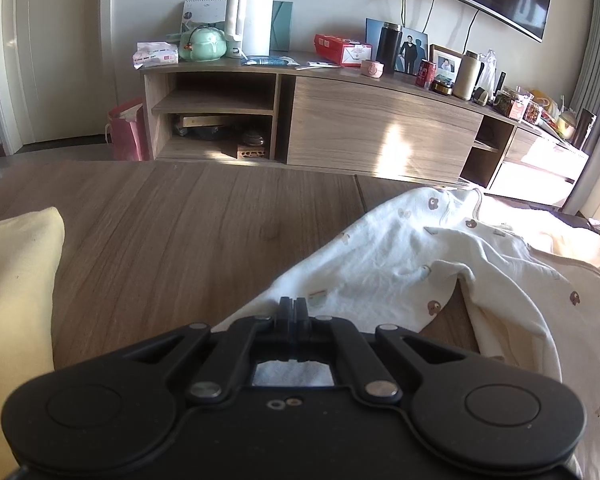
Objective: Fold clothes
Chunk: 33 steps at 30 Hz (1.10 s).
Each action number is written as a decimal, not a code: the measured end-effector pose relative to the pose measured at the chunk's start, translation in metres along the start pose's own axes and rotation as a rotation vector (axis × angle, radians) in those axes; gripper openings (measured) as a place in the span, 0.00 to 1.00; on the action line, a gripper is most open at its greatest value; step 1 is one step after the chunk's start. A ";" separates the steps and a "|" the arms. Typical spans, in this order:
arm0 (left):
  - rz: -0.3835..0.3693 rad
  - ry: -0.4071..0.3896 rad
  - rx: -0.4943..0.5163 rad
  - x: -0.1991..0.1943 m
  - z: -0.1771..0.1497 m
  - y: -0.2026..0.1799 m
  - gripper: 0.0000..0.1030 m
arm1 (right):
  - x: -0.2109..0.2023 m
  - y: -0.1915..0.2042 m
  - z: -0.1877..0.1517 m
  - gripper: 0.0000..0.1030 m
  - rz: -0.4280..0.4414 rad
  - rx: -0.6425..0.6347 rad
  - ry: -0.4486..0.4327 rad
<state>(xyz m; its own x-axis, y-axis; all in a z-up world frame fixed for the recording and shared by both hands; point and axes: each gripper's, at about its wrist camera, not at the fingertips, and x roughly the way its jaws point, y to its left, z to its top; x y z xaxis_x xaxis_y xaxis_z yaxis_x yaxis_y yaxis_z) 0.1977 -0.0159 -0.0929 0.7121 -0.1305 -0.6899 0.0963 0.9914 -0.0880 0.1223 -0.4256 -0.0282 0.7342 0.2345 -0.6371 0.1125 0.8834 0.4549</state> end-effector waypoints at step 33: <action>0.012 -0.020 0.016 -0.003 0.000 0.010 0.00 | 0.016 -0.017 -0.044 0.12 -0.123 -0.042 0.041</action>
<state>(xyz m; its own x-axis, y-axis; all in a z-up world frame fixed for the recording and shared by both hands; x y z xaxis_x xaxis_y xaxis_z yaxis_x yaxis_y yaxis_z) 0.1965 -0.0061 -0.0922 0.7267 -0.1189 -0.6766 0.0986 0.9928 -0.0686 0.1028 -0.4189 -0.0728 0.6884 0.1391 -0.7119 0.1710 0.9227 0.3456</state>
